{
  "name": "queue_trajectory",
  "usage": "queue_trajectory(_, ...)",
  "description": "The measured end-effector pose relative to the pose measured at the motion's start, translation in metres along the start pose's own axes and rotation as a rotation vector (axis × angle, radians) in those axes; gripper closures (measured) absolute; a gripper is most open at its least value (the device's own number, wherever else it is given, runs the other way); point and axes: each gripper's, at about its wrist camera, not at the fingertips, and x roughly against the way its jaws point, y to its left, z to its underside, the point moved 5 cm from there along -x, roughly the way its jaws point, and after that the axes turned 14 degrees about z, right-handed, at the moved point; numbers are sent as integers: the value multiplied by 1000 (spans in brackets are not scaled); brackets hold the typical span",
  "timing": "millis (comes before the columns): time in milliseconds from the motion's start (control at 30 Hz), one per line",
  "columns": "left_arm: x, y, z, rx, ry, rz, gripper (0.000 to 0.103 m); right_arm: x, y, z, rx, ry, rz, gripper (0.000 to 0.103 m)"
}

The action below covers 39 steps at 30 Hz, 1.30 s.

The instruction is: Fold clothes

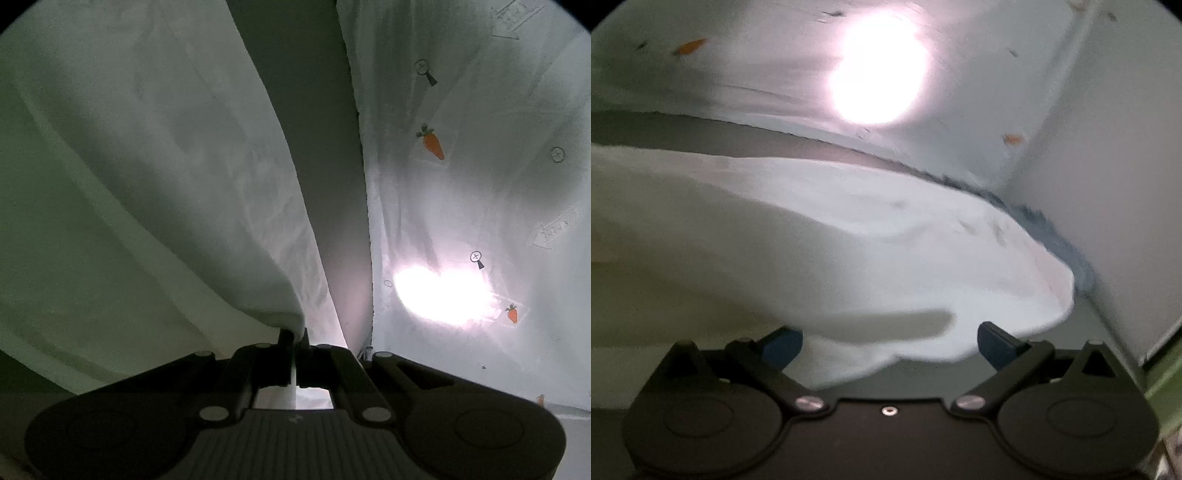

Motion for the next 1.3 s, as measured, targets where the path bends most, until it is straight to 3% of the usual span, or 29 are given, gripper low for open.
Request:
queue_trajectory(67,-3,1,-3,-2,1,0,102,0,15,-8,46,-57,40,0)
queue_trajectory(167,-2,4,0,-18,4,-7,102,-13,26,-13,123,-105,187,0)
queue_trajectory(367,-3,17,-1,-2,-23,-25,102,-62,6,-5,152,-10,350,0)
queue_trajectory(467,1,23,6,-3,-33,-40,102,-62,-27,7,93,35,347,0)
queue_trajectory(633,13,40,19,-7,-54,-96,102,-36,-60,23,123,-38,263,0)
queue_trajectory(700,18,51,26,0,-56,-142,102,-38,-63,32,132,-27,216,0)
queue_trajectory(867,30,92,41,24,-42,-318,99,-63,-83,41,0,112,56,0)
queue_trajectory(933,37,117,48,100,-44,-354,90,-69,-90,41,-18,147,-8,0)
queue_trajectory(1033,45,139,54,193,-56,-333,89,-71,-98,43,-9,204,-84,0)
queue_trajectory(1133,49,146,55,209,-68,-307,88,-68,-109,55,-6,313,-100,1)
queue_trajectory(1200,49,147,55,196,-74,-295,88,-63,-126,59,-76,350,-140,8)
queue_trajectory(1300,51,149,57,180,-83,-264,87,-48,-152,51,-208,333,-187,19)
